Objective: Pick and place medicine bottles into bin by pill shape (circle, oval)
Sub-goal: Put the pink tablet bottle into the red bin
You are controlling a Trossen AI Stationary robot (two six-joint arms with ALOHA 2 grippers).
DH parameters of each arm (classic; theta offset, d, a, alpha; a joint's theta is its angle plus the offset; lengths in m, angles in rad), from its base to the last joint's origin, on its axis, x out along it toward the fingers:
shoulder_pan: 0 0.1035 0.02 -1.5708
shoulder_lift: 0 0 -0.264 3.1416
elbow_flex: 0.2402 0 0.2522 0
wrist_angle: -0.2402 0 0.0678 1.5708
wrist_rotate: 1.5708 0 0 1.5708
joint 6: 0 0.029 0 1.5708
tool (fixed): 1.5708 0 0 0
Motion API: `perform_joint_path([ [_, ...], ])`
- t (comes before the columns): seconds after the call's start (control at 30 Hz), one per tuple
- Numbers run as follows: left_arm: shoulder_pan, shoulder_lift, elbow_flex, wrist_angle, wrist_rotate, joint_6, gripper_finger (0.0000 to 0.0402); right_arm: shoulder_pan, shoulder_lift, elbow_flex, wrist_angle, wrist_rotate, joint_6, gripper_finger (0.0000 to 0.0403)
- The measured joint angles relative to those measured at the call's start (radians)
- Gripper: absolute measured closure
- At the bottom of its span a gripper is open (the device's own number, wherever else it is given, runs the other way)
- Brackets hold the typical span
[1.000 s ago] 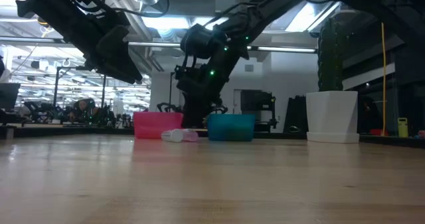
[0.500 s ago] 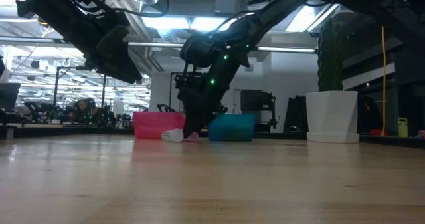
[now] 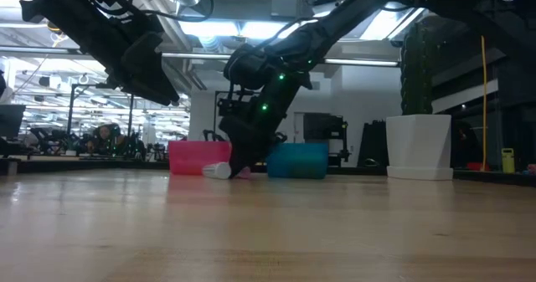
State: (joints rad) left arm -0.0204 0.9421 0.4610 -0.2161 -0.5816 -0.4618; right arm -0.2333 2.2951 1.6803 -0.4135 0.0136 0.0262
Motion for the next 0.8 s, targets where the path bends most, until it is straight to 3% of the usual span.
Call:
perform_joint_path([
  [0.43, 0.0, 0.0, 0.0, 0.0, 0.0, 0.0, 0.0195, 0.0, -0.023, 0.003, -0.011, 0.008, -0.009, 0.0304],
  [0.63, 0.0, 0.0, 0.0, 0.0, -0.001, 0.0, 0.0195, 0.001, -0.086, 0.003, -0.026, 0.049, -0.034, 0.0307],
  [0.8, 0.0, 0.0, 0.0, 0.0, -0.001, 0.0, 0.0195, -0.001, -0.114, 0.004, 0.127, 0.057, -0.107, 0.0304],
])
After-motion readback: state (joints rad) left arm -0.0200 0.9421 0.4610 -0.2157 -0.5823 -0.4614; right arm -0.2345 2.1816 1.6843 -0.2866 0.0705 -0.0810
